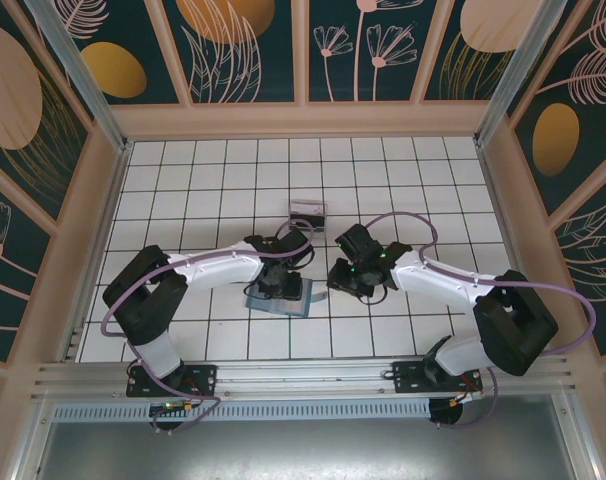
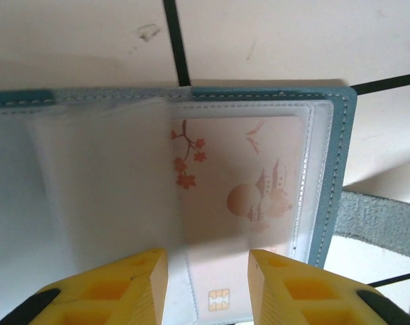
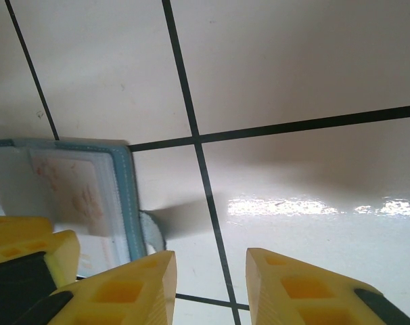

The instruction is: Take the credit cards out of the card holder

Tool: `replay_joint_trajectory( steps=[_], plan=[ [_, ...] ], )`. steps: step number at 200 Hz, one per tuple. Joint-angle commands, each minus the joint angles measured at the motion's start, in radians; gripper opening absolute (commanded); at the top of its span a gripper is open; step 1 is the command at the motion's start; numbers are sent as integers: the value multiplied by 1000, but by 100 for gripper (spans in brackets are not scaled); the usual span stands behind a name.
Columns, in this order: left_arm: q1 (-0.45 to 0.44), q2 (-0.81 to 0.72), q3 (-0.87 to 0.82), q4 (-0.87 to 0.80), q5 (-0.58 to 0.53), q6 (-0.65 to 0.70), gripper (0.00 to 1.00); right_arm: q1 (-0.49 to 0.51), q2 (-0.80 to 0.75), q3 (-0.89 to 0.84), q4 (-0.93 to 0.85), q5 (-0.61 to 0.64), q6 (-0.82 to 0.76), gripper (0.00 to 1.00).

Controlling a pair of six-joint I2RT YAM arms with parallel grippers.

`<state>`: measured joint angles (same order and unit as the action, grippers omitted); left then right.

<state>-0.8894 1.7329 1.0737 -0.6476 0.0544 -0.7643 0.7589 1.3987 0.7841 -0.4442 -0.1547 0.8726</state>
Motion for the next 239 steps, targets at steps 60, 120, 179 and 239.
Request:
replay_joint_trajectory(
  steps=[60,120,179,239],
  plan=[
    [-45,74,114,-229,-202,9,38,-9,10,-6,7,3,-7,33],
    [-52,81,150,-315,-281,2,41,-4,14,-5,22,-23,-13,34],
    [-53,84,162,-375,-347,-1,43,30,21,-2,96,-89,-11,44],
    [-54,88,123,-370,-376,3,43,86,127,29,147,-138,-15,47]
  ],
)
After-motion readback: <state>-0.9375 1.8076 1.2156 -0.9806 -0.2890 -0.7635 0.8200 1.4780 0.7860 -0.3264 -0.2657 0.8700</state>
